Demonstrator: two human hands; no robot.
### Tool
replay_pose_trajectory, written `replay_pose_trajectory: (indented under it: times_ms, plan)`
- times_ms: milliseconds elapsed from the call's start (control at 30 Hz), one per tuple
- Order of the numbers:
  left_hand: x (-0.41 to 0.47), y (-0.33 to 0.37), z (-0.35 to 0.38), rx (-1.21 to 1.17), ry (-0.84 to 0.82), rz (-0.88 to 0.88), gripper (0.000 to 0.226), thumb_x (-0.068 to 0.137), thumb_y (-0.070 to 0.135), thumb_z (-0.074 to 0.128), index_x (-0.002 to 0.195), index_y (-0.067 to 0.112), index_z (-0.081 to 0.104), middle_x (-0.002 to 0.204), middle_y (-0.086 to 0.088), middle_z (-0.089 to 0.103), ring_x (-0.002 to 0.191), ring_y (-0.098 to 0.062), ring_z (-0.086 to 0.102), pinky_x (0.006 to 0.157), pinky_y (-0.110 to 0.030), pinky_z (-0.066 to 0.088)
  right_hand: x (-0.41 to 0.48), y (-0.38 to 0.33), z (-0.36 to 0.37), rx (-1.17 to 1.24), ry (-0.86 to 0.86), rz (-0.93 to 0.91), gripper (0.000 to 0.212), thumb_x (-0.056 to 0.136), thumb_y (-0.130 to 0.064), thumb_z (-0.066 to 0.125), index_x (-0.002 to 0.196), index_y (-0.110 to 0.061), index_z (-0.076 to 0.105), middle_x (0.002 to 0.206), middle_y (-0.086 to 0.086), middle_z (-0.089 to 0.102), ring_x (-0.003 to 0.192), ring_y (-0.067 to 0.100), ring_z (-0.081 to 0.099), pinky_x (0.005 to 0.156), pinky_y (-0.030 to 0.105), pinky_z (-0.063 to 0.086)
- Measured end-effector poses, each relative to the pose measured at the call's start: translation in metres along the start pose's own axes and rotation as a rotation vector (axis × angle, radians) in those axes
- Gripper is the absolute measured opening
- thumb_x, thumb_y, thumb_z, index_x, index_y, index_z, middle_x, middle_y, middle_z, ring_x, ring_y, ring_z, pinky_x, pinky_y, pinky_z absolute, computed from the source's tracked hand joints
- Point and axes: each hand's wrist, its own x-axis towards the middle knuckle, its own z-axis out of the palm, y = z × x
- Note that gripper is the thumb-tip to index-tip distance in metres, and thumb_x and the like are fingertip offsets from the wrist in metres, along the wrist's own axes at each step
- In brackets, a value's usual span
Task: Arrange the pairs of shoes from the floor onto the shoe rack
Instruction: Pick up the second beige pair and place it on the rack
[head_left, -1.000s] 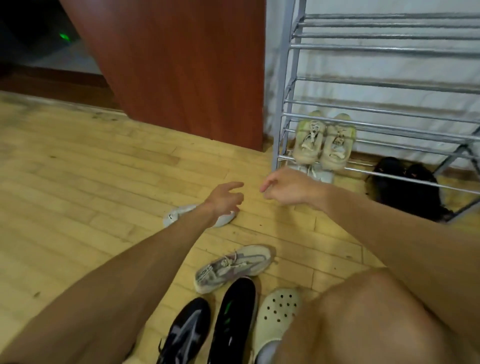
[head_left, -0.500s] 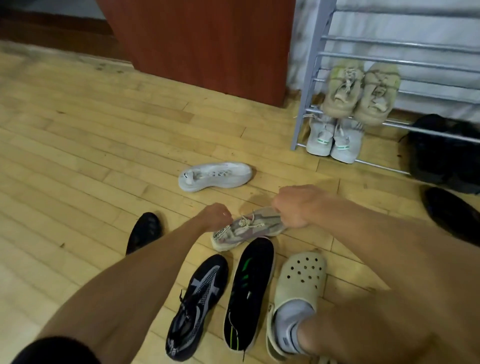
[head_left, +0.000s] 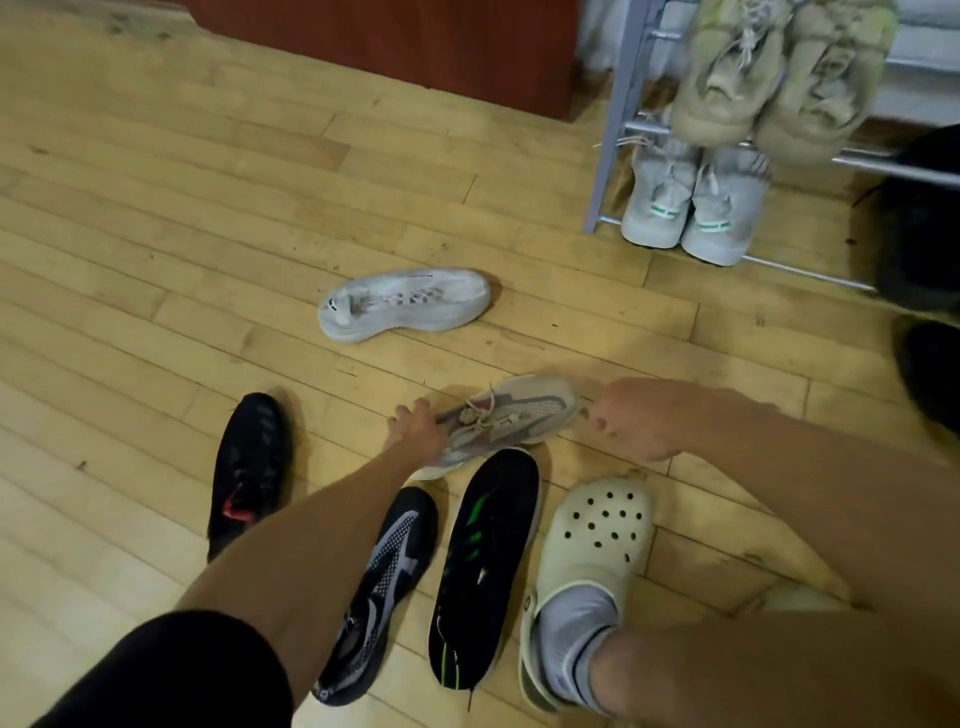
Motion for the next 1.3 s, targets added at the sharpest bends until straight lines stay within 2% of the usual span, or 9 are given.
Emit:
replay_pose_trajectory:
  times_ms: [100, 233, 433, 633, 800, 900, 1100, 1200, 1300]
  plan:
    - [-0.001, -0.004, 0.004, -0.125, -0.040, -0.081, 0.077, 0.078, 0.052, 0.064, 0.131, 0.001, 0.042, 0.125, -0.018, 0.053, 0.115, -0.034, 0.052, 0.092, -0.041, 0.048, 0.001, 0.004, 0.006, 0.013, -0.028, 0.008, 0.033, 0.096, -0.010, 0.042, 0.124, -0.009, 0.059, 0.123, 0.011, 0.062, 0.107, 0.024, 0.062, 0.072, 0.027, 0.047]
    - [-0.006, -0.004, 0.005, -0.244, -0.144, -0.074, 0.048, 0.070, 0.043, 0.074, 0.092, 0.001, 0.063, 0.089, -0.010, 0.059, 0.081, -0.023, 0.054, 0.064, -0.032, 0.041, -0.003, 0.006, 0.003, 0.032, 0.023, 0.001, 0.033, 0.097, -0.012, 0.041, 0.124, -0.009, 0.060, 0.124, 0.011, 0.063, 0.111, 0.027, 0.061, 0.094, 0.036, 0.052]
    - [-0.035, 0.003, -0.028, -0.178, -0.170, 0.084, 0.046, 0.071, 0.024, 0.079, 0.110, 0.006, 0.064, 0.105, -0.010, 0.053, 0.097, -0.030, 0.059, 0.077, -0.038, 0.056, -0.029, 0.006, -0.006, -0.031, 0.059, -0.001, 0.031, 0.095, -0.022, 0.045, 0.121, -0.017, 0.062, 0.124, 0.006, 0.061, 0.113, 0.026, 0.059, 0.096, 0.040, 0.050]
    - [-0.090, 0.052, -0.074, -0.191, -0.075, 0.203, 0.032, 0.069, 0.030, 0.081, 0.081, 0.004, 0.067, 0.074, -0.009, 0.057, 0.062, -0.022, 0.053, 0.046, -0.025, 0.042, -0.082, 0.012, -0.045, -0.098, 0.098, 0.055, 0.035, 0.097, -0.023, 0.043, 0.128, -0.015, 0.057, 0.130, 0.007, 0.058, 0.118, 0.027, 0.056, 0.098, 0.036, 0.049]
    - [-0.145, 0.120, -0.112, -0.539, -0.094, 0.263, 0.030, 0.077, 0.021, 0.077, 0.076, 0.002, 0.053, 0.071, -0.017, 0.059, 0.049, -0.025, 0.053, 0.040, -0.023, 0.043, -0.152, 0.042, -0.068, -0.037, 0.076, 0.169, 0.051, 0.100, -0.034, 0.043, 0.138, 0.000, 0.048, 0.139, 0.018, 0.052, 0.106, 0.028, 0.057, 0.053, 0.015, 0.044]
    - [-0.186, 0.164, -0.134, -0.603, -0.127, 0.405, 0.041, 0.076, 0.021, 0.078, 0.101, -0.005, 0.058, 0.085, -0.016, 0.066, 0.061, -0.026, 0.064, 0.046, -0.028, 0.054, -0.190, 0.070, -0.064, 0.192, 0.300, 0.203, 0.055, 0.098, -0.043, 0.043, 0.132, 0.000, 0.053, 0.138, 0.018, 0.052, 0.121, 0.037, 0.055, 0.099, 0.037, 0.049]
    - [-0.276, 0.249, -0.146, -0.586, -0.221, 0.619, 0.023, 0.080, 0.010, 0.073, 0.097, -0.002, 0.064, 0.071, -0.010, 0.071, 0.047, -0.021, 0.067, 0.045, -0.029, 0.058, -0.250, 0.107, -0.038, 1.040, 0.766, 0.058, 0.048, 0.097, -0.044, 0.046, 0.132, -0.011, 0.044, 0.107, -0.002, 0.057, 0.089, 0.023, 0.066, 0.086, 0.041, 0.057]
    - [-0.311, 0.286, -0.130, -0.501, -0.263, 0.695, 0.036, 0.079, 0.008, 0.074, 0.110, -0.005, 0.061, 0.098, -0.018, 0.069, 0.064, -0.028, 0.069, 0.052, -0.034, 0.061, -0.273, 0.129, -0.010, 1.277, 0.854, -0.005, 0.007, 0.096, -0.027, 0.055, 0.102, -0.022, 0.055, 0.089, -0.004, 0.063, 0.086, 0.024, 0.064, 0.088, 0.044, 0.057]
    - [-0.345, 0.326, -0.093, -0.426, -0.250, 0.774, 0.041, 0.077, 0.006, 0.074, 0.113, -0.007, 0.059, 0.109, -0.020, 0.066, 0.073, -0.031, 0.068, 0.054, -0.034, 0.060, -0.295, 0.155, 0.023, 1.447, 1.026, 0.068, 0.023, 0.090, -0.007, 0.063, 0.109, -0.014, 0.053, 0.098, 0.010, 0.068, 0.084, 0.027, 0.067, 0.079, 0.042, 0.060]
